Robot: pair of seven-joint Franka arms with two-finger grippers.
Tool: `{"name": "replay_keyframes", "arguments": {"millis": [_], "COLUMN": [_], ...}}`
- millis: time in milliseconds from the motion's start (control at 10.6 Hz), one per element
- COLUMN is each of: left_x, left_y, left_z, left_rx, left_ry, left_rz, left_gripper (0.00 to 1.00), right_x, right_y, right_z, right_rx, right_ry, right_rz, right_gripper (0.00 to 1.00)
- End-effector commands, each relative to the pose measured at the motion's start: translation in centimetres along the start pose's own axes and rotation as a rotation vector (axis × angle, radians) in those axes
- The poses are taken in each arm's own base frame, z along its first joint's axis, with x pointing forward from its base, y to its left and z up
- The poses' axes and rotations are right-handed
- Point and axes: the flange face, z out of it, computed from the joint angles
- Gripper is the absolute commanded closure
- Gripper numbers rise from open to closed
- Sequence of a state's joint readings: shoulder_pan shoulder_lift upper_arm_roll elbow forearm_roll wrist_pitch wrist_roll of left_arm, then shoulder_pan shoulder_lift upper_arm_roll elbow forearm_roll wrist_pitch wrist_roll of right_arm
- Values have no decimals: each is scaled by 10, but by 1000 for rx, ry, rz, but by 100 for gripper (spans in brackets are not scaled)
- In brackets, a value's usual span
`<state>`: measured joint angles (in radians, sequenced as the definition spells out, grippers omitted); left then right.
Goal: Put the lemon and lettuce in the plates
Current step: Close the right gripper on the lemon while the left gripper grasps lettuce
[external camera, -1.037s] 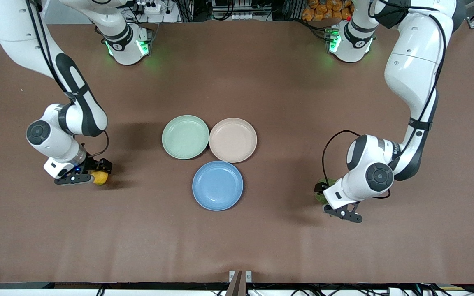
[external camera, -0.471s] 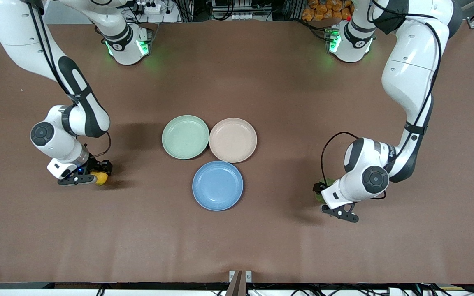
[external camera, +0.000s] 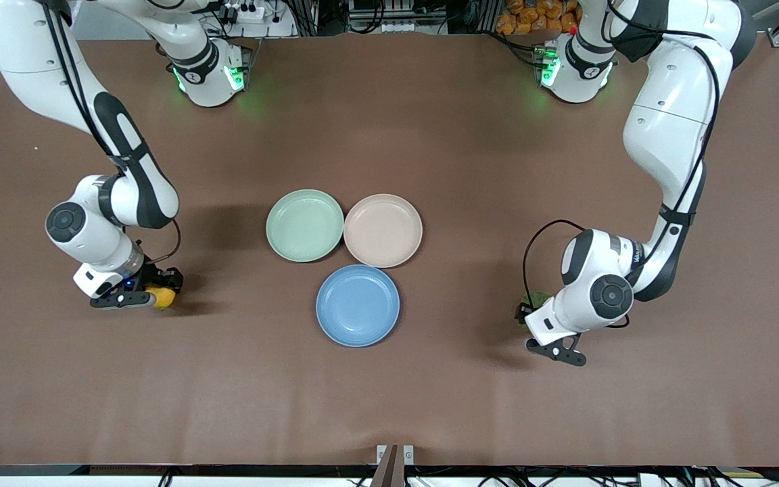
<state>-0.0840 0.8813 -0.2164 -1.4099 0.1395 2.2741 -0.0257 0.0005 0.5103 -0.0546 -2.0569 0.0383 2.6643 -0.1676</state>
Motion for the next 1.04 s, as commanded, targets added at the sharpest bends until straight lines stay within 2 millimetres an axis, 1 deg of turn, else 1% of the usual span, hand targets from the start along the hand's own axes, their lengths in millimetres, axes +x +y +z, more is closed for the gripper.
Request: {"name": "replay_keyframes", "arguments": {"millis": [0,94,283,377,471,660,754,848,942], "left_x": [3,3,4,6,7,9,9,7,7], "left_y": [5,4,4,5,6,8,13,15,22], "left_z": [1,0,-7,-14,-23,-46,-64,-86,-105], "left_rx": [17,18,20,20,21,18,19,26,23], "left_ry": [7,8,17,26,37,57,61,61,62], "left_rz": [-16,-17,-15,-15,-17,-64,-98,-128,-153], "left_gripper": [100,100,100,100,100,100,100,100,100], "right_x": [15,20,32,39,46,58,61,63,64], "right_y": [-5,-9,-28,-46,-60,-94,-113,-129,-142], "right_z": [-33,-40,-51,-56,-63,-74,-77,-79,-80], "right_rx": [12,15,19,29,39,57,67,81,94], "right_ry": [-30,-43,-37,-31,-26,-7,1,3,5], "right_rz": [6,4,10,16,29,47,62,74,97], "right_gripper": [64,64,64,64,64,64,64,64,64]}}
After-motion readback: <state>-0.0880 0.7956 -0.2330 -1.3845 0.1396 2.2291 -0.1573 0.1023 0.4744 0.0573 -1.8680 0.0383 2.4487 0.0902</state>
